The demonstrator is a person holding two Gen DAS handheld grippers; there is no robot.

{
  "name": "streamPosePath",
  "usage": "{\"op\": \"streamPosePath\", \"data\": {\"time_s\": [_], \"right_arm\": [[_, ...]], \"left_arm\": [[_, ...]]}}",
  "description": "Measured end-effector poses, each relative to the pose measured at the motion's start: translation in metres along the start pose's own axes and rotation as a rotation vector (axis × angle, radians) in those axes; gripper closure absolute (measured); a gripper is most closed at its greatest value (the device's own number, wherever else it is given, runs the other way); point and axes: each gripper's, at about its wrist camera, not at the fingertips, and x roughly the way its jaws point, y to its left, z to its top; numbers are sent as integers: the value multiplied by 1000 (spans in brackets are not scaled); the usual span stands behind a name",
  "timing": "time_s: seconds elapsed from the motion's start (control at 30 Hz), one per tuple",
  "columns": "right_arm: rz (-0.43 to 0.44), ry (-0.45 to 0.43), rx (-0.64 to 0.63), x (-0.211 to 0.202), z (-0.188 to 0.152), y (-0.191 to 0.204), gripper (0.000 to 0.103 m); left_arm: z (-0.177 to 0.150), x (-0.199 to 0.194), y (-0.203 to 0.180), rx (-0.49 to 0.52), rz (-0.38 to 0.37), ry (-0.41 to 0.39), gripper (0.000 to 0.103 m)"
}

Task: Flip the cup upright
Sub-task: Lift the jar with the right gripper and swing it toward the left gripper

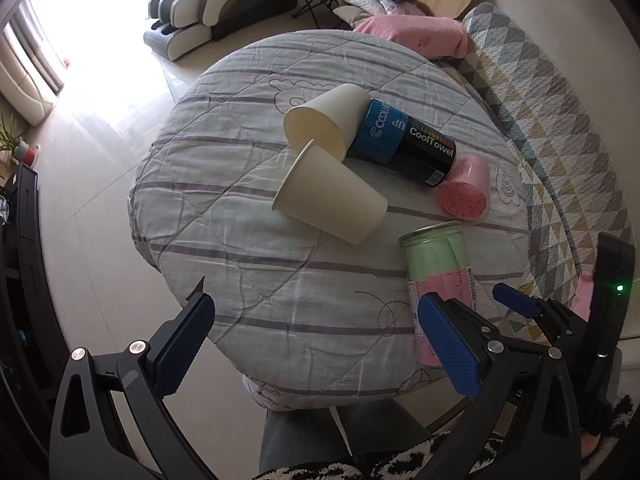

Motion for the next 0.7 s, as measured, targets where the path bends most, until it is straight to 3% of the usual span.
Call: {"op": "streamPosePath", "data": {"time_s": [0.17,0.4,0.7], "right_arm": [[19,-56,33,-35,5,-21,24],[-54,-108,63,-59,14,-64,23],[-102,-54,114,-51,10,-127,24]], "left_arm": [[3,-2,-26,8,-16,-7,0],[4,18,-74,15,-46,27,0],[9,73,-117,-30,-29,115,0]]}}
